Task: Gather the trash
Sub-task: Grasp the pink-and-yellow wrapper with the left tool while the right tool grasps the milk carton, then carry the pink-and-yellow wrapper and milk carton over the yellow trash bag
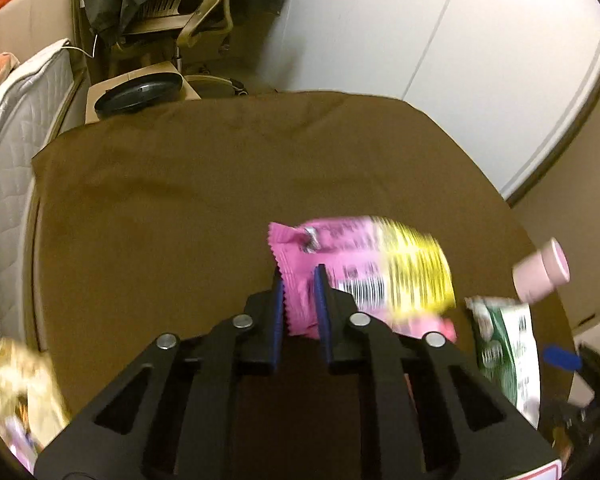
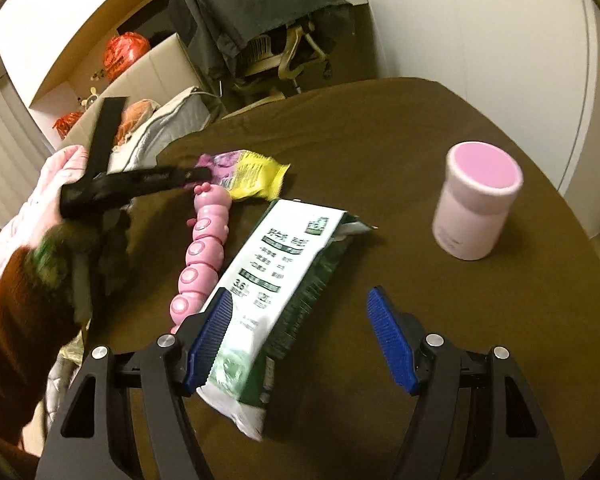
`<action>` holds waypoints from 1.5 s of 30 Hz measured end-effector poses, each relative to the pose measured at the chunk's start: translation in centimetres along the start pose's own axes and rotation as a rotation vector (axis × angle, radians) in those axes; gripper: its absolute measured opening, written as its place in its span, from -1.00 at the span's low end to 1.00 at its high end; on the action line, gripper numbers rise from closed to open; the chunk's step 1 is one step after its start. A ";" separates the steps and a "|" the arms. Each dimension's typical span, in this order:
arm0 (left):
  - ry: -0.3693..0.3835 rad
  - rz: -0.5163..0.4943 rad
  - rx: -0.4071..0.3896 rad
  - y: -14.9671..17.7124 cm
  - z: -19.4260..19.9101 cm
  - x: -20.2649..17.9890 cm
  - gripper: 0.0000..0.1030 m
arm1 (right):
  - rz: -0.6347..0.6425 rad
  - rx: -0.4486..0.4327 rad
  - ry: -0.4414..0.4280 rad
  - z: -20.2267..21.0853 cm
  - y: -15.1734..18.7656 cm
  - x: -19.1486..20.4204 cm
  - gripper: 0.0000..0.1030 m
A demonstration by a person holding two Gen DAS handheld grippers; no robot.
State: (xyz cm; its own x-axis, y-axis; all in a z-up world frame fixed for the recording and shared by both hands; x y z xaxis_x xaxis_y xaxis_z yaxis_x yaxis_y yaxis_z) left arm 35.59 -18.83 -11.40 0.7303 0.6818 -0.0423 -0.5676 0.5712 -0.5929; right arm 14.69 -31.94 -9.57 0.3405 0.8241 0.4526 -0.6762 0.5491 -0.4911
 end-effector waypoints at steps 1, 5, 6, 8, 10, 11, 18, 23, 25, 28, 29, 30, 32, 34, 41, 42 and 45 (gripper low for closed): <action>0.010 0.003 -0.002 0.9 0.7 -0.5 -0.76 | 0.000 0.006 0.000 -0.3 -0.1 0.3 0.28; 0.033 0.032 -0.028 3.6 3.4 -2.0 -0.80 | -0.009 0.072 -0.022 -2.6 -0.6 1.7 0.28; 0.039 0.041 -0.034 4.4 4.0 -2.4 -0.80 | -0.009 0.081 -0.015 -3.1 -0.8 1.9 0.28; 0.045 0.053 -0.035 5.6 4.9 -3.0 -0.80 | 0.009 0.087 0.013 -4.1 -1.2 2.3 0.28; 0.046 0.068 -0.037 6.5 5.6 -3.2 -0.80 | 0.044 0.088 0.029 -4.6 -1.7 2.8 0.28; 0.046 0.074 -0.039 6.8 5.9 -3.3 -0.80 | 0.062 0.089 0.031 -4.6 -1.7 3.0 0.19; 0.047 0.081 -0.064 7.1 7.6 -3.7 -0.80 | 0.138 0.077 0.029 -2.6 -1.3 2.2 -0.01; 0.051 0.079 -0.098 7.0 8.3 -3.6 -0.36 | 0.165 0.065 0.063 -0.8 -0.4 0.2 -0.01; 0.032 0.095 -0.117 6.9 8.4 -3.0 -0.29 | 0.163 0.060 0.064 -0.2 -0.2 -0.4 -0.01; 0.008 0.120 -0.110 6.6 7.7 -2.1 -0.29 | 0.163 0.051 0.059 0.8 0.4 -1.1 -0.01; -0.014 0.127 -0.107 6.4 7.5 -1.7 -0.29 | 0.166 0.046 0.059 1.0 0.5 -1.2 -0.01; -0.039 0.132 -0.104 6.2 7.2 -1.4 -0.29 | 0.169 0.042 0.059 1.2 0.7 -1.3 -0.01; -0.067 0.150 -0.097 5.9 6.8 -0.5 -0.29 | 0.170 0.034 0.053 1.6 0.9 -1.4 -0.01; -0.061 0.171 -0.089 5.7 6.4 -0.1 -0.29 | 0.164 0.030 0.042 1.9 1.0 -1.5 -0.01; -0.057 0.196 -0.089 4.9 6.4 0.0 -0.83 | 0.156 0.005 0.018 2.8 0.8 -1.4 -0.01; -0.062 0.189 -0.094 4.8 6.7 -0.2 -0.84 | 0.160 -0.001 0.020 2.9 0.8 -1.3 -0.01; -0.097 0.166 -0.117 4.7 8.4 -1.0 -0.86 | 0.164 -0.020 0.020 3.5 0.7 -1.3 -0.01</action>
Point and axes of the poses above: each gripper's, at about its wrist camera, not at the fingertips, and z roughly against the way its jaws point, x to its left, y to its underside, the point moved 5 cm from there along -z, roughly the way its jaws point, and after that the axes turned 15 degrees about -z, right-handed, at the moved point
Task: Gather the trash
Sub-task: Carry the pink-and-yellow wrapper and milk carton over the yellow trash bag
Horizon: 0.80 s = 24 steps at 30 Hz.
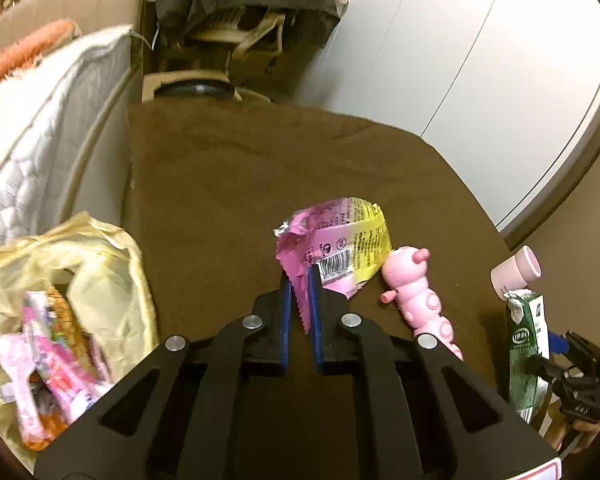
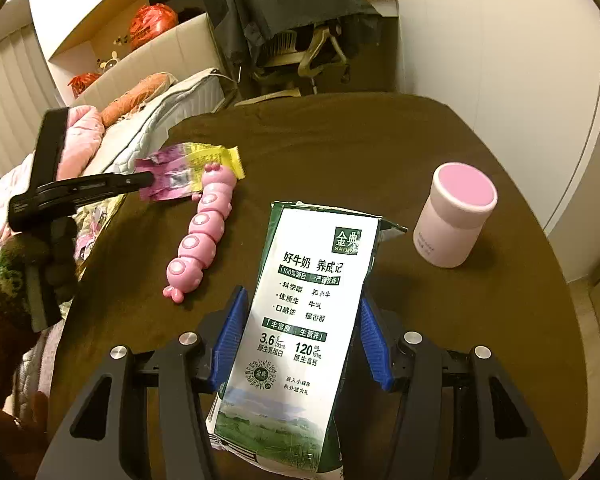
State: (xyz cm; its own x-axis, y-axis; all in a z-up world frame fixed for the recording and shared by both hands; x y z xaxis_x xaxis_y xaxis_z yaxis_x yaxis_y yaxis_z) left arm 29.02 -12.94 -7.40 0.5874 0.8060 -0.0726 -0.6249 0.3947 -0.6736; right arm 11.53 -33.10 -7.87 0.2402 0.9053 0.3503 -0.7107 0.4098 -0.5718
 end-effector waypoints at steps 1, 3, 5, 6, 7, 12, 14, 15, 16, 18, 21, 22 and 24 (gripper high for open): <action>-0.008 -0.004 -0.010 -0.1 0.6 -0.2 -0.87 | -0.001 -0.004 -0.002 0.1 -0.1 0.0 -0.01; -0.016 -0.012 -0.037 -0.3 2.2 -0.5 -0.89 | -0.001 -0.019 -0.006 0.6 -0.4 0.1 -0.01; -0.018 -0.019 -0.061 -0.4 3.7 -0.8 -0.89 | 0.004 -0.037 -0.010 1.2 -0.8 0.5 -0.01; -0.021 -0.024 -0.073 -0.5 4.4 -0.9 -0.89 | 0.009 -0.048 -0.014 1.6 -1.0 0.7 -0.01; -0.024 -0.027 -0.082 -0.6 5.0 -1.0 -0.89 | 0.011 -0.054 -0.016 1.7 -1.1 0.9 -0.01; -0.048 -0.037 -0.140 -0.8 8.6 -1.1 -0.89 | 0.050 -0.098 -0.041 3.4 -2.2 3.1 -0.01; -0.064 -0.041 -0.159 -0.7 10.0 -0.9 -0.89 | 0.073 -0.115 -0.053 4.0 -2.7 4.2 -0.01; -0.072 -0.042 -0.169 -0.5 10.9 -0.7 -0.89 | 0.088 -0.126 -0.061 4.3 -3.0 5.0 -0.01; -0.077 -0.041 -0.177 -0.4 11.6 -0.6 -0.89 | 0.098 -0.134 -0.068 4.5 -3.2 5.5 -0.01; -0.095 -0.036 -0.189 0.2 13.3 -0.1 -0.89 | 0.130 -0.155 -0.091 5.1 -3.7 7.3 -0.01; -0.131 -0.020 -0.198 1.3 15.5 1.2 -0.89 | 0.170 -0.172 -0.126 5.7 -4.0 9.9 -0.01; -0.148 -0.012 -0.199 1.9 16.3 1.9 -0.89 | 0.184 -0.177 -0.136 5.7 -4.0 10.7 -0.01; -0.172 0.006 -0.199 2.8 17.5 3.1 -0.89 | 0.216 -0.185 -0.161 5.6 -4.0 13.0 -0.01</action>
Point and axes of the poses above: each gripper's, at about its wrist camera, not at the fingertips, and z roughly against the way its jaws point, x to its left, y to its underside, the point moved 5 cm from there along -z, roughly the way its jaws point, and after that the axes turned 15 degrees about -z, right-handed, at the moved point
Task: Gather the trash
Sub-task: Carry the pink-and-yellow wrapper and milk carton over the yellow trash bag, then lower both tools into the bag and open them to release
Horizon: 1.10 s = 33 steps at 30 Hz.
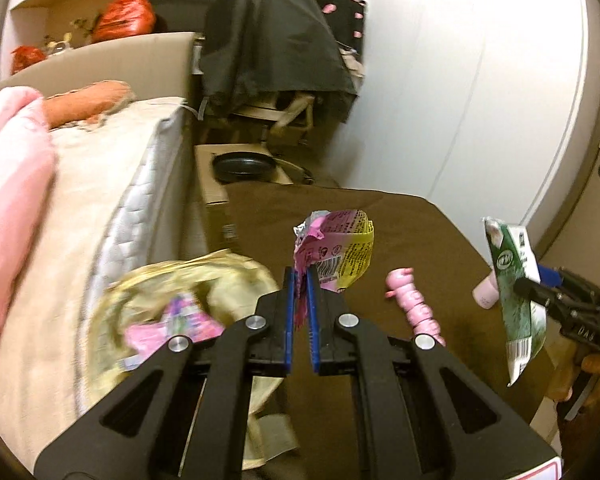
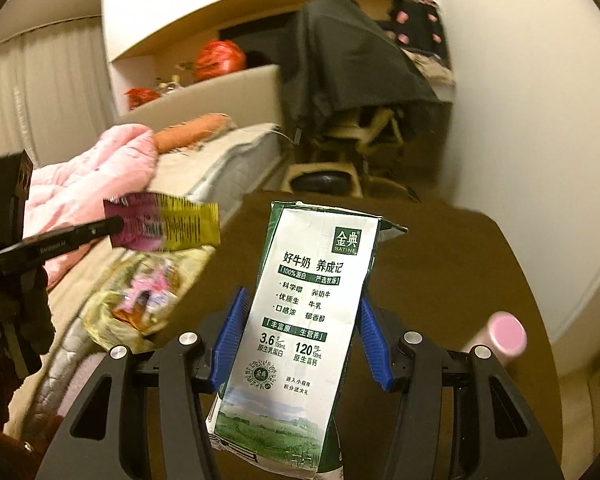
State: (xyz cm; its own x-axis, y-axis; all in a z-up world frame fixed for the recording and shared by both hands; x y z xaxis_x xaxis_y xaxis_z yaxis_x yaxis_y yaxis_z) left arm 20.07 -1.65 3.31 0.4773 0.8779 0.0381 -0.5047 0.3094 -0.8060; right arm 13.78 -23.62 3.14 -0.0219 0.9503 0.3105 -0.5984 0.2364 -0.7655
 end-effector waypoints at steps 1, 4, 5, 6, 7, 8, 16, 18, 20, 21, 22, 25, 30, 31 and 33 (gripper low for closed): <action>-0.012 0.009 0.001 0.4 0.5 0.7 -0.89 | 0.011 -0.003 -0.013 -0.2 -0.2 0.9 -0.01; -0.057 0.042 0.009 1.8 2.2 3.4 -0.89 | 0.047 -0.008 -0.055 -1.2 -0.5 4.1 -0.01; -0.077 0.056 0.013 2.4 2.9 4.6 -0.89 | 0.058 -0.004 -0.072 -1.7 -0.6 5.3 -0.01; -0.087 0.064 0.016 2.9 3.3 5.3 -0.89 | 0.067 -0.001 -0.089 -2.2 -0.6 6.3 -0.01; -0.098 0.073 0.019 3.4 3.7 6.1 -0.89 | 0.077 0.005 -0.106 -2.9 -0.6 7.5 -0.01; -0.114 0.085 0.031 4.1 4.2 7.1 -0.89 | 0.081 0.010 -0.114 -3.3 -0.5 8.2 -0.01; -0.133 0.177 0.123 9.6 4.8 11.9 -0.89 | 0.125 0.066 -0.182 -8.7 -0.3 15.1 -0.01; -0.114 0.204 0.157 11.0 4.3 12.8 -0.89 | 0.145 0.067 -0.198 -10.2 -0.3 16.9 -0.01; -0.079 0.228 0.188 12.2 3.4 13.5 -0.89 | 0.168 0.086 -0.213 -12.0 0.1 18.7 -0.02; -0.064 0.235 0.205 12.6 3.0 13.7 -0.89 | 0.174 0.096 -0.215 -12.6 0.4 19.2 -0.02; -0.054 0.242 0.219 13.0 2.6 14.0 -0.89 | 0.182 0.113 -0.214 -13.9 0.8 19.9 -0.02; -0.024 0.255 0.257 13.8 0.9 14.3 -0.89 | 0.193 0.154 -0.211 -16.7 1.7 21.3 -0.02; 0.023 0.253 0.294 14.1 -2.1 14.4 -0.89 | 0.176 0.282 -0.198 -22.1 4.3 21.6 -0.02; 0.024 0.249 0.303 14.1 -2.7 14.4 -0.89 | 0.170 0.303 -0.192 -22.9 4.8 21.4 -0.02; 0.026 0.252 0.310 14.0 -3.5 14.5 -0.89 | 0.152 0.354 -0.166 -24.5 5.8 20.7 -0.02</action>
Point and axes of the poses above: each gripper's, at about its wrist camera, not at the fingertips, and z roughly against the way its jaws point, x to its left, y to its underside, the point moved 5 cm from there along -z, roughly the way its jaws point, and after that the axes turned 15 degrees about -z, right-handed, at the moved point
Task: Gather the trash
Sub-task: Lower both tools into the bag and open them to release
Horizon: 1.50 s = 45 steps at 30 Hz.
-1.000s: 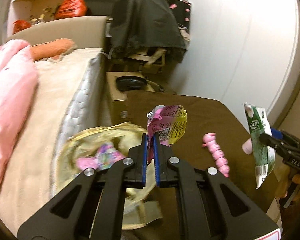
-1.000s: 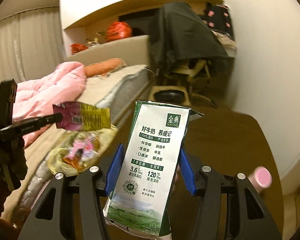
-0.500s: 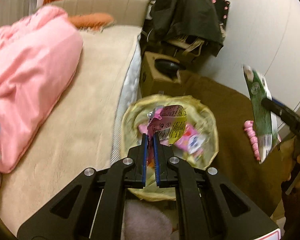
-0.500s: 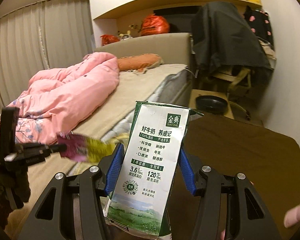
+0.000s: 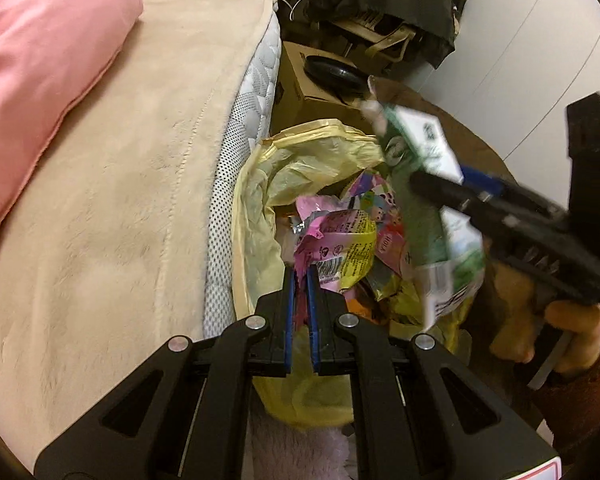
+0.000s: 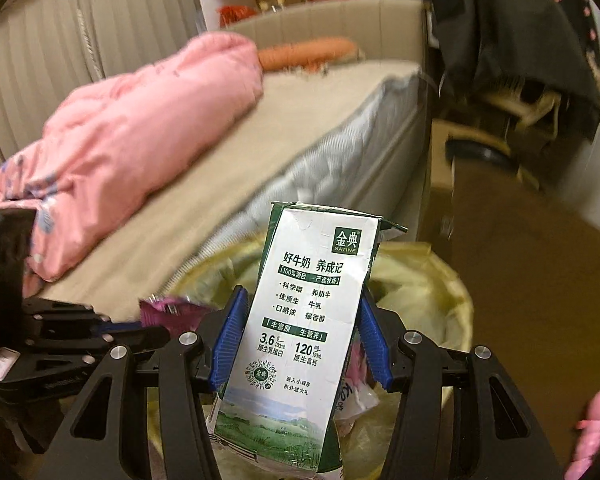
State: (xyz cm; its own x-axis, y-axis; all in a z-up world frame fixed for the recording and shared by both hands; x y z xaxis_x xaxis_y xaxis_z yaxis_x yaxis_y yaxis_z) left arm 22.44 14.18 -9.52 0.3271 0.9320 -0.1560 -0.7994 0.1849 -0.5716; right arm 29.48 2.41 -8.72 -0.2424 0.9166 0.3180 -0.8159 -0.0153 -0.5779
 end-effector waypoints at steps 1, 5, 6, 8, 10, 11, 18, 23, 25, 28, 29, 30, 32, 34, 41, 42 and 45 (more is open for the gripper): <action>0.004 0.003 0.003 -0.1 -0.3 0.1 -0.89 | -0.012 0.022 0.008 -0.7 0.2 -0.5 -0.02; 0.019 -0.007 0.024 -0.1 -0.9 0.1 -0.89 | -0.070 0.099 0.012 -2.2 1.0 -2.2 -0.01; 0.022 -0.012 0.027 0.1 -1.1 0.0 -0.89 | -0.074 0.095 0.007 -2.1 0.9 -2.3 -0.02; 0.033 -0.011 0.032 0.2 -1.3 -0.1 -0.89 | -0.062 0.100 0.019 -2.2 1.1 -2.2 -0.02; 0.043 -0.006 0.035 0.2 -1.6 -0.1 -0.89 | -0.060 0.098 0.026 -2.2 1.0 -2.3 -0.01; 0.051 -0.003 0.036 0.3 -1.8 -0.2 -0.89 | -0.058 0.098 0.032 -2.3 1.0 -2.3 -0.02; 0.072 0.002 0.016 0.2 -1.4 -0.5 -0.89 | -0.074 0.068 0.044 -1.8 0.8 -2.5 -0.02; 0.061 0.004 0.002 0.4 -0.7 -0.4 -0.89 | -0.058 0.061 0.054 -1.5 1.1 -2.3 -0.02; 0.056 0.004 -0.003 0.5 -0.4 -0.3 -0.89 | -0.058 0.058 0.058 -1.4 1.2 -2.3 -0.02; 0.045 0.000 -0.008 0.4 -0.1 -0.2 -0.88 | -0.066 0.057 0.062 -1.2 1.2 -2.4 -0.02; 0.040 0.000 -0.010 0.4 0.0 -0.2 -0.81 | -0.065 0.057 0.061 -1.1 1.3 -2.3 -0.01; 0.041 0.000 -0.014 0.4 0.1 -0.2 -0.77 | -0.063 0.053 0.063 -0.9 1.3 -2.3 0.00; 0.037 0.003 -0.019 0.4 0.4 -0.2 -0.64 | -0.064 0.037 0.067 -0.5 1.3 -2.2 0.00; 0.025 0.002 -0.030 0.4 0.8 -0.2 -0.55 | -0.072 0.025 0.071 0.0 1.2 -2.3 0.01; 0.004 0.053 -0.117 0.0 3.2 0.2 -0.02 | -0.104 -0.055 0.083 3.8 1.4 -2.7 0.12; -0.002 0.062 -0.129 0.1 3.6 0.2 0.01 | -0.113 -0.071 0.085 4.7 1.6 -2.8 0.12; -0.054 0.053 -0.154 0.2 4.8 -0.6 0.11 | -0.143 -0.108 0.080 7.2 2.7 -3.1 0.12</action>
State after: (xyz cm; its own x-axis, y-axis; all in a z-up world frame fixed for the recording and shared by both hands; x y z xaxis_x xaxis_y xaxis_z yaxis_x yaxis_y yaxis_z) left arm 19.67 15.17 -5.67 0.2562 0.9552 -0.1481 -0.7265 0.0892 -0.6813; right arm 24.29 -3.30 -5.84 -0.0820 0.9352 0.3445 -0.7772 0.1564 -0.6095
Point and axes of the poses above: each gripper's, at about its wrist camera, not at the fingertips, and z roughly against the way its jaws point, x to its left, y to its underside, the point moved 5 cm from there along -z, roughly the way its jaws point, and after that the axes turned 15 degrees about -z, right-handed, at the moved point
